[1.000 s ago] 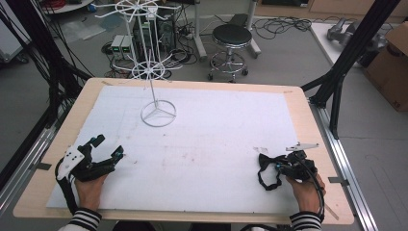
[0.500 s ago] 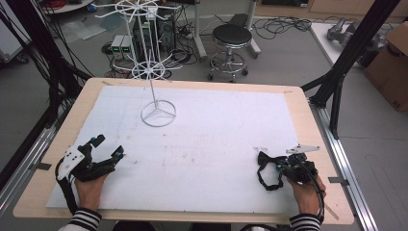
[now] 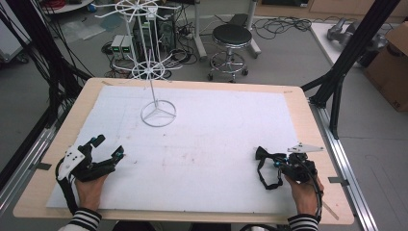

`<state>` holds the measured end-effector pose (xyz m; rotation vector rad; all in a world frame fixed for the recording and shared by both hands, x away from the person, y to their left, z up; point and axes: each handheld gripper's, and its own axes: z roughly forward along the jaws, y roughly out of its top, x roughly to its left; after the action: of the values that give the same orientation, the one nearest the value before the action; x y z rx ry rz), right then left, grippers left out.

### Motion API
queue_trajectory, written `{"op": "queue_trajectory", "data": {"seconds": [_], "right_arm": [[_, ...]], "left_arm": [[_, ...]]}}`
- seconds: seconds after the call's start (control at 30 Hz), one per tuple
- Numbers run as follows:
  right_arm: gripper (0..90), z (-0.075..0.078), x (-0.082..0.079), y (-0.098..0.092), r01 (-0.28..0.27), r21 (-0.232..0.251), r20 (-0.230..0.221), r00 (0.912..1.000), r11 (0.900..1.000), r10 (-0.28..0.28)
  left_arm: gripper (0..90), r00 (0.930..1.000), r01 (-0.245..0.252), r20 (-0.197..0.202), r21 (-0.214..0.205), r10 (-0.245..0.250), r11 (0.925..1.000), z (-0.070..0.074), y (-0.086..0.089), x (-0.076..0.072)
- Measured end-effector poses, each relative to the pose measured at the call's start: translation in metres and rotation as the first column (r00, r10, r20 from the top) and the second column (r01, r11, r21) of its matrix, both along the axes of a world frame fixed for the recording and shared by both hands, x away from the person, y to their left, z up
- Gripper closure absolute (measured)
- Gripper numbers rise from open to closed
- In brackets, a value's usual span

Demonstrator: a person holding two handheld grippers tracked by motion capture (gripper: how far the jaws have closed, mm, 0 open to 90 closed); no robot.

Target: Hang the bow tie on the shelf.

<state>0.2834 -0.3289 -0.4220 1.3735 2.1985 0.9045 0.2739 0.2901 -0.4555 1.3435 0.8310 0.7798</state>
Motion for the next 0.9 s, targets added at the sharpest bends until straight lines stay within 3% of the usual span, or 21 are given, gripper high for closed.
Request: {"op": "queue_trajectory", "data": {"seconds": [0.1,0.17,0.3,0.33,0.43,0.63,0.9], "right_arm": [[84.9,0.003,-0.001,0.001,-0.002,0.026,0.025,0.9997,0.9997,0.002],[84.9,0.009,-0.002,0.006,-0.018,0.078,0.065,0.9978,0.9968,0.013],[84.9,0.017,-0.002,0.012,-0.057,0.111,0.11,0.9929,0.9921,0.045],[84.9,0.021,-0.002,0.017,-0.075,0.133,0.139,0.9887,0.9883,0.056],[84.9,0.026,0.0,0.024,-0.099,0.16,0.169,0.983,0.9823,0.071],[84.9,0.034,0.004,0.034,-0.128,0.182,0.194,0.9766,0.9748,0.092],[84.9,0.051,0.014,0.053,-0.181,0.194,0.244,0.9607,0.9642,0.132]], "left_arm": [[14.5,1.0,0.0,0.0,0.003,0.0,1.0,0.0,0.0,0.0],[14.5,1.0,-0.001,0.001,0.004,0.001,1.0,0.0,0.0,0.0],[14.5,1.0,-0.002,0.003,0.003,0.002,1.0,0.0,-0.001,0.0],[14.5,1.0,-0.002,0.003,0.004,0.002,1.0,0.0,-0.001,0.0],[14.6,1.0,-0.002,0.003,0.004,0.001,1.0,0.0,-0.001,0.0],[14.6,1.0,-0.002,0.002,0.004,0.002,1.0,0.0,-0.001,0.0],[14.6,1.0,-0.002,0.001,0.003,0.002,1.0,0.0,0.0,0.0]]}}
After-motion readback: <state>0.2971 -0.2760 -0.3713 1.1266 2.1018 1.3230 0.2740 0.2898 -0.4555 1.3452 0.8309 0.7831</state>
